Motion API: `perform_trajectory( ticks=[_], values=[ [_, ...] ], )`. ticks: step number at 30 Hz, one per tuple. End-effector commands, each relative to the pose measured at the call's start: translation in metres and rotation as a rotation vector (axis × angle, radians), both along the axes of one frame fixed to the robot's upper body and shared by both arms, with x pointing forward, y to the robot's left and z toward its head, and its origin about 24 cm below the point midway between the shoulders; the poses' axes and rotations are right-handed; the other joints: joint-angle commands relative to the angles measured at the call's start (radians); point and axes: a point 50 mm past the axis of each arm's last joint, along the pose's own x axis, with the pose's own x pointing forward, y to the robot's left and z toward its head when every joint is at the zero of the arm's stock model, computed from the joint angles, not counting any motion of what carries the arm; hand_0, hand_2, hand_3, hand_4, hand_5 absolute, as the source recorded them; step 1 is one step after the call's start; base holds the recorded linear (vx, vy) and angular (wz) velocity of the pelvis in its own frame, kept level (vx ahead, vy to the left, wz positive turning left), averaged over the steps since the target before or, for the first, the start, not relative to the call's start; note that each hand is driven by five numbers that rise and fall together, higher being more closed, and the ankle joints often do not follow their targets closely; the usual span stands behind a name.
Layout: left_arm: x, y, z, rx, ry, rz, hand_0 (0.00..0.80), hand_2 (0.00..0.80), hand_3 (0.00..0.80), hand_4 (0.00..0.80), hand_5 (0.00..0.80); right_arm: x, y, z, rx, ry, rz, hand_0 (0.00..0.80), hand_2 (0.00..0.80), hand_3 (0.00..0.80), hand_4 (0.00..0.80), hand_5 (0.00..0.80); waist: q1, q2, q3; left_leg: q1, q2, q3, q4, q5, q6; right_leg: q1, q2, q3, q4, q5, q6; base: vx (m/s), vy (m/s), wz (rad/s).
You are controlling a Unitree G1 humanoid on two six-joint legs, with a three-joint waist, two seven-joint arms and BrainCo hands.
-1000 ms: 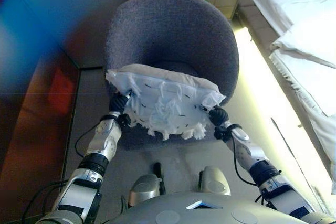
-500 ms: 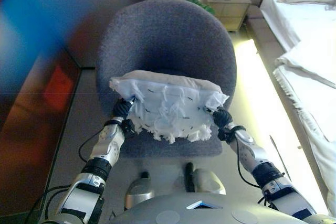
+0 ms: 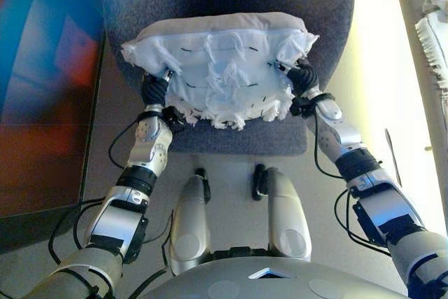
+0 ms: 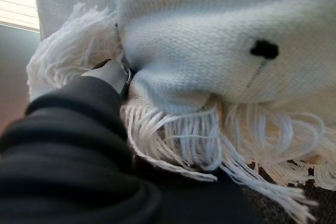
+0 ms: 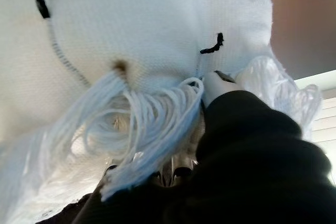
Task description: Pick up the cushion and take it to the sofa
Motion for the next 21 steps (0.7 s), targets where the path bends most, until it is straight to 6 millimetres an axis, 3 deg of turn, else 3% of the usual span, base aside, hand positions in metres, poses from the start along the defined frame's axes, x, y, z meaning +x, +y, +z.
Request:
perform_trajectory(
  ticks=[1,8,18,21],
  values=[
    [0.019,-0.037,0.043,0.052,-0.139,-0.104,0.8,0.8,0.8,0.8,0.8,0.009,0.054,0.046,0.036,-0.155,0.174,0.8,0.8,0.8,0.8,0.8,0.026,0.004,0.002,-0.016,-0.016,0.001,0.16,-0.1,0.044,0.071,-0.043,0.076,0.026,-0.037,0.053,0.037,0.001,-0.01],
    [0.044,-0.032,0.093,0.078,-0.174,-0.086,0.8,0.8,0.8,0.8,0.8,0.03,0.05,0.095,0.087,-0.201,0.134,0.8,0.8,0.8,0.8,0.8,0.027,0.02,0.016,-0.048,-0.026,0.004,0.187,-0.12,0.035,0.038,-0.053,0.086,0.062,-0.047,0.058,0.029,0.014,0.05],
    [0.063,-0.035,0.16,0.143,-0.235,-0.038,0.8,0.8,0.8,0.8,0.8,0.048,0.042,0.142,-0.019,-0.26,0.044,0.8,0.8,0.8,0.8,0.8,0.037,0.023,0.008,-0.052,-0.034,-0.001,0.188,-0.128,0.029,0.04,-0.067,0.083,0.068,-0.051,0.075,0.05,0.0,0.05],
    [0.062,-0.036,0.171,0.157,-0.275,-0.045,0.8,0.8,0.8,0.8,0.8,0.048,0.042,0.153,-0.037,-0.301,0.027,0.8,0.8,0.8,0.8,0.8,0.038,0.021,0.005,-0.047,-0.03,-0.003,0.183,-0.129,0.027,0.044,-0.066,0.086,0.065,-0.053,0.08,0.068,-0.022,0.02]
  ],
)
